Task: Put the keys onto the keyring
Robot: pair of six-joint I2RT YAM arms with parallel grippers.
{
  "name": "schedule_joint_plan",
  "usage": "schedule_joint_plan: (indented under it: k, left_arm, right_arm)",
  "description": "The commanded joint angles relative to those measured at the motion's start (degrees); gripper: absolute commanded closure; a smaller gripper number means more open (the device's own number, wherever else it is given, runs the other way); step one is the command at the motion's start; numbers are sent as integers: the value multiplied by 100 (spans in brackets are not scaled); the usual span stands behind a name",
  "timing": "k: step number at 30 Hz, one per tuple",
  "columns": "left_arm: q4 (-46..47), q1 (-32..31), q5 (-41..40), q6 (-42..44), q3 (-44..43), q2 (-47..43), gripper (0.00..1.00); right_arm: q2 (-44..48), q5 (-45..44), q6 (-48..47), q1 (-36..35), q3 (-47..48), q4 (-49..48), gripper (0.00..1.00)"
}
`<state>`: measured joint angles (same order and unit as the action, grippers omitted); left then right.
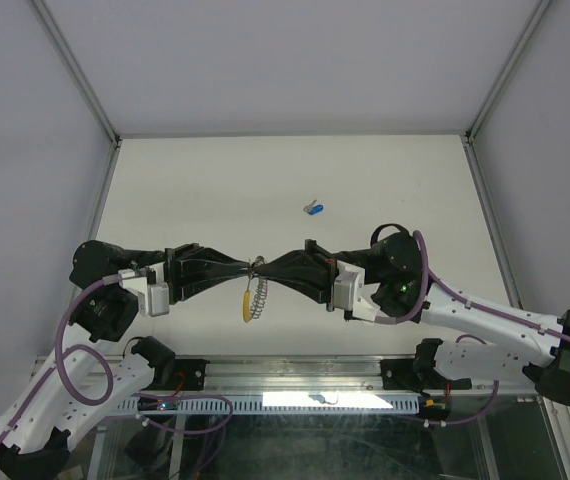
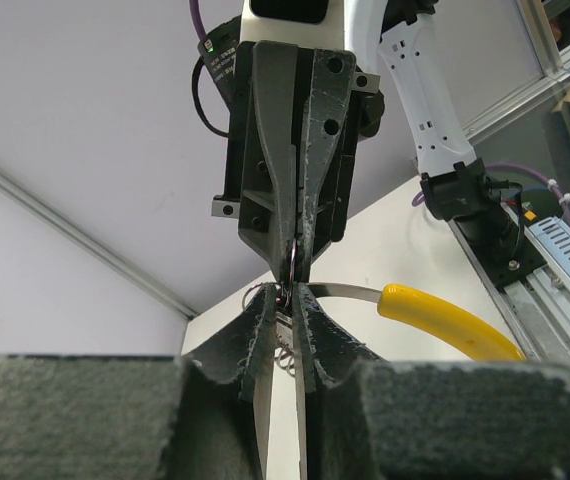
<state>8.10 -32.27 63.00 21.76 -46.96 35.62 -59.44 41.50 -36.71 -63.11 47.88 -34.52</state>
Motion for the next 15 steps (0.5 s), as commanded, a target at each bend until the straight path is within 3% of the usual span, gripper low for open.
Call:
schedule_joint_plan:
  k: [1,15]
  left_arm:
    - [49,-25,56,39,-14,51,90]
    - [43,-24,184,52,-33,5,100]
  right_arm:
    - [-72,-23,23,-43,265,-375,100]
    - [-67,-653,-56,-46,264,144,100]
